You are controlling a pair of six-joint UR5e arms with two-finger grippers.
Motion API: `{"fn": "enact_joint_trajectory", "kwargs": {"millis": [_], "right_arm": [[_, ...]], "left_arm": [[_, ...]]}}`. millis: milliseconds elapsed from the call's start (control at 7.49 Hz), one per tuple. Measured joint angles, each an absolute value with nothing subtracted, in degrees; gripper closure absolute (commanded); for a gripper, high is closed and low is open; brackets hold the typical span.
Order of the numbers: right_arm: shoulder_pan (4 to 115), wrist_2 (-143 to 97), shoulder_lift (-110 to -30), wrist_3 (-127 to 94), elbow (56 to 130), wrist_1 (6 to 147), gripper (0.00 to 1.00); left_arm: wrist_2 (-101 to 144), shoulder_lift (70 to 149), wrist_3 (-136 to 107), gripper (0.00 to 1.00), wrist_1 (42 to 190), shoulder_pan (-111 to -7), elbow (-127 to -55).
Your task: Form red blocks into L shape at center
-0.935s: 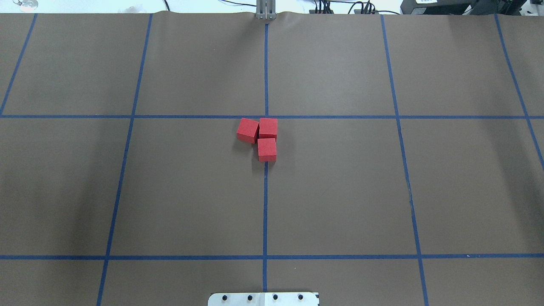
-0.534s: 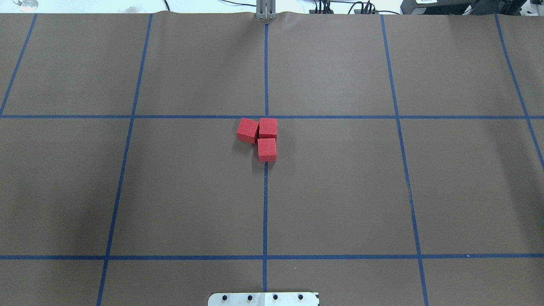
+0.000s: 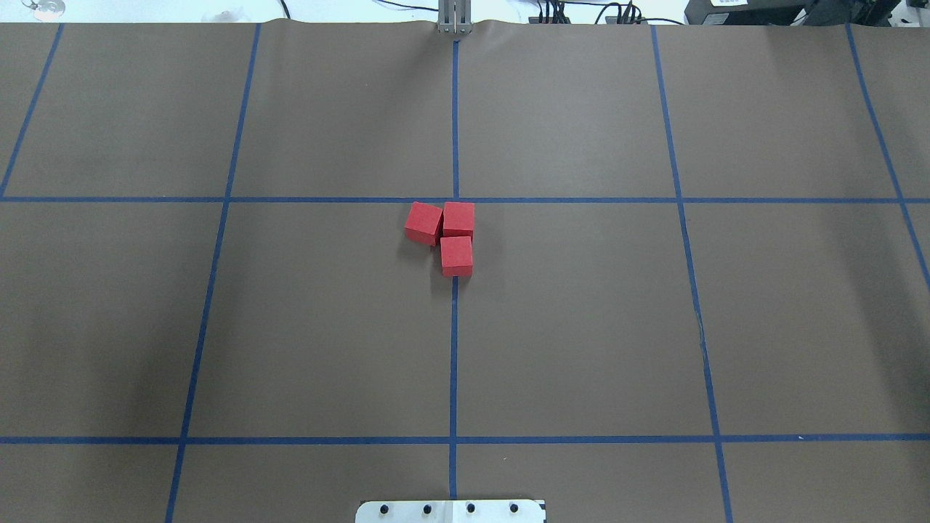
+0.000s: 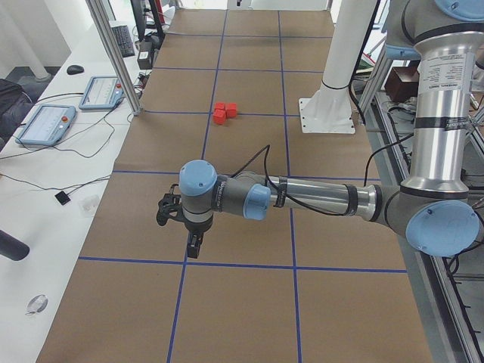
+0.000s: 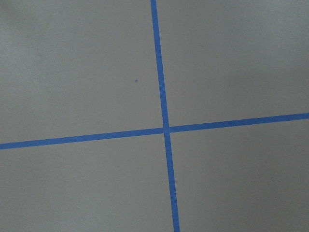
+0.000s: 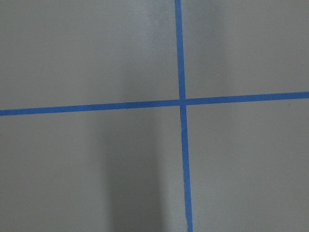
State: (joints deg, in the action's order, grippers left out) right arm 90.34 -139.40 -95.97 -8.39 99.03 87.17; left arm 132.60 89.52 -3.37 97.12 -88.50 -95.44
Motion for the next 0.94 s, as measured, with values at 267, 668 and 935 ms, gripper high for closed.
{"fn": "enact_joint_trajectory", "kwargs": {"millis": [267, 668, 935], "right_arm": [[90.38, -139.59, -97.02, -8.43, 99.61, 87.27, 0.01], [90.40, -139.52, -96.93, -8.49, 99.53, 87.28, 0.01], [90.41, -139.49, -96.87, -8.51, 99.56, 87.28, 0.01]], "left_arm": [[132.71, 89.51, -3.34, 0.00, 97.12, -88.43, -95.23], [132.54, 89.60, -3.34, 0.00, 97.04, -88.42, -94.98], [132.46, 89.64, -3.34, 0.00, 97.02, -88.42, -94.93]]}}
